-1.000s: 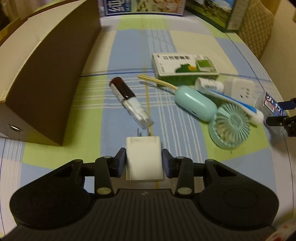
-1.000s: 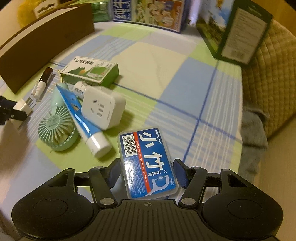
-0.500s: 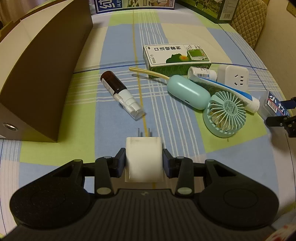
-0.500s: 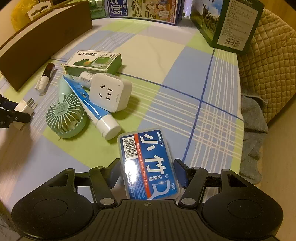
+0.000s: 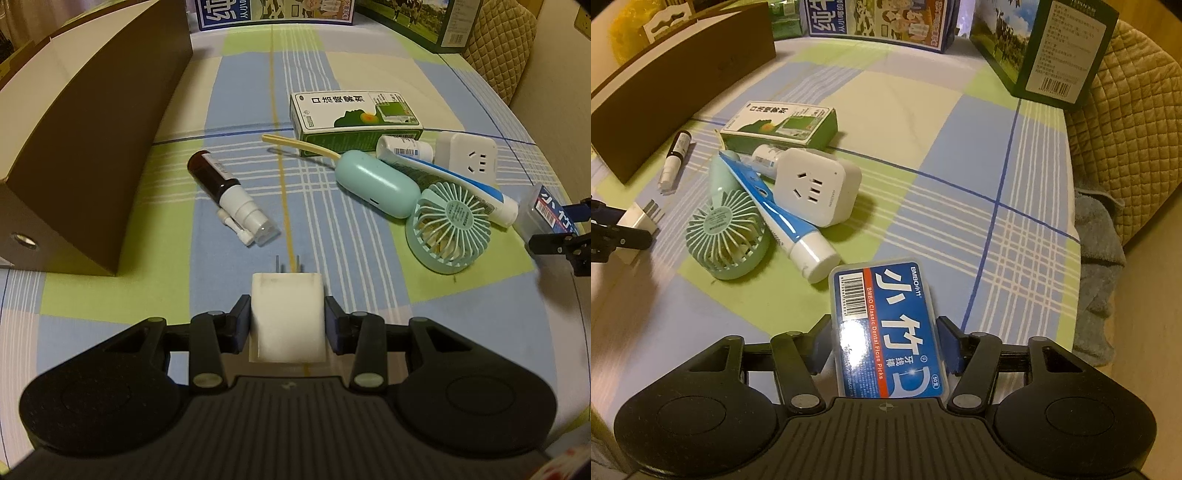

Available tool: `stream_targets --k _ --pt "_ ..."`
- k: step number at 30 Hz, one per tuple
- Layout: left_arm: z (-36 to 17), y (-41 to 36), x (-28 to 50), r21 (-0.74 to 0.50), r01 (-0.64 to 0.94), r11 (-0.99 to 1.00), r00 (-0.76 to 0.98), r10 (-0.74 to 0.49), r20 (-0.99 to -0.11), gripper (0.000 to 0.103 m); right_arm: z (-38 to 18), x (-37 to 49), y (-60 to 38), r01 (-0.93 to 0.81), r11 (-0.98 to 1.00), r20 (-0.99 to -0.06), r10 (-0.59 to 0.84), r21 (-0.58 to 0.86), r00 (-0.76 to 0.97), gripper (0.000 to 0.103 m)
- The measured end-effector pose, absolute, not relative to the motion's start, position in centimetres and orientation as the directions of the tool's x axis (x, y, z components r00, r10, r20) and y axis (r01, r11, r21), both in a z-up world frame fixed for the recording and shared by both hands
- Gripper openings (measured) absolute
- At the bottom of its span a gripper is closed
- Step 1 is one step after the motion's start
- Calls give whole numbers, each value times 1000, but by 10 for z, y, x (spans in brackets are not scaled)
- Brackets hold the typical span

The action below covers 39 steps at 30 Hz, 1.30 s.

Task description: Organize rigid objects

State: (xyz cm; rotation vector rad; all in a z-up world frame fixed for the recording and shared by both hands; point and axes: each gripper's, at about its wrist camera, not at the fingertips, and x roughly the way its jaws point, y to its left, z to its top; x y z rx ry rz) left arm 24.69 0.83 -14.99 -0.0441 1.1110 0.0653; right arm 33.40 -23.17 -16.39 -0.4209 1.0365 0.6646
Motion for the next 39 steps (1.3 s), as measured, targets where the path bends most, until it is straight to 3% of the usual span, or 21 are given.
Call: stream_targets --k 22,39 --pt "-88 25 205 -61 -46 997 550 -26 -835 35 -100 286 -199 -707 704 -835 426 65 347 55" --pt "-19 120 179 -70 -54 996 643 -19 -765 35 -49 244 -55 -806 573 -756 591 148 281 55"
